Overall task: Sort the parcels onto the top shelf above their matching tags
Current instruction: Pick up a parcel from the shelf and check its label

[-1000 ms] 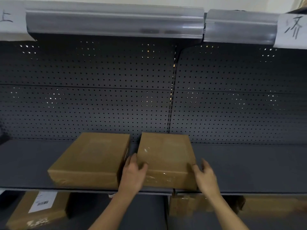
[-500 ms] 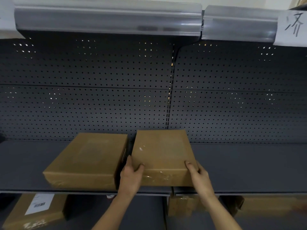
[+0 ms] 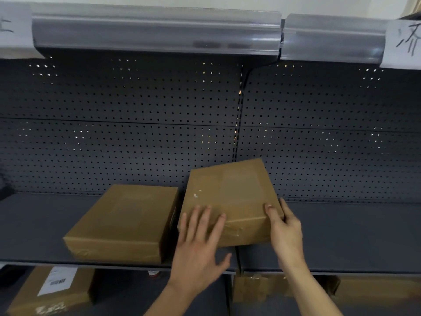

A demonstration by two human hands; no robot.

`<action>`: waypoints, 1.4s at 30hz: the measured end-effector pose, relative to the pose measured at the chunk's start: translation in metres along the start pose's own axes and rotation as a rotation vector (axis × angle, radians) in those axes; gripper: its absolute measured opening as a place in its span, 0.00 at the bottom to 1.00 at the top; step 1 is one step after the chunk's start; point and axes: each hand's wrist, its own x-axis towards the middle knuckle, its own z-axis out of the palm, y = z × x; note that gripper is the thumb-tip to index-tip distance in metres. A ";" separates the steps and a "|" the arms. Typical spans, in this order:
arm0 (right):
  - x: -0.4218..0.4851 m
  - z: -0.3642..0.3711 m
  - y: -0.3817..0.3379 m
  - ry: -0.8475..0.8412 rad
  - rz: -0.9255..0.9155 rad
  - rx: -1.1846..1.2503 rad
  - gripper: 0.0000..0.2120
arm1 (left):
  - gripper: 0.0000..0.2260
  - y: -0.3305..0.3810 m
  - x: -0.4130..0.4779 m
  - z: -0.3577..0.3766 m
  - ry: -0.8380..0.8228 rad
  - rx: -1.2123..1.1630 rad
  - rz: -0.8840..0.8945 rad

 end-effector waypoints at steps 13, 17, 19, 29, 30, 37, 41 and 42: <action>-0.014 -0.006 -0.010 -0.139 -0.011 0.006 0.25 | 0.51 -0.007 0.004 0.002 0.088 -0.021 -0.142; -0.022 -0.015 0.005 -0.126 0.019 0.021 0.17 | 0.48 -0.006 0.002 -0.005 0.248 -0.505 -0.484; -0.026 -0.015 0.015 -0.171 0.100 0.019 0.13 | 0.47 -0.004 0.001 -0.007 0.339 -0.876 -0.657; -0.050 0.026 0.066 -0.306 0.551 0.297 0.23 | 0.32 0.022 -0.010 -0.002 0.281 -1.907 -1.006; -0.052 0.027 0.066 -0.317 0.565 0.365 0.21 | 0.33 0.025 -0.011 -0.002 0.278 -1.931 -1.010; -0.053 0.022 0.061 -0.347 0.408 0.513 0.26 | 0.36 0.031 -0.017 0.004 0.245 -2.015 -0.989; -0.048 0.013 0.055 -0.342 0.308 0.448 0.28 | 0.40 0.028 -0.021 0.003 0.206 -1.999 -0.926; -0.046 0.009 0.054 -0.334 0.292 0.429 0.28 | 0.41 0.025 -0.022 0.003 0.222 -1.975 -0.916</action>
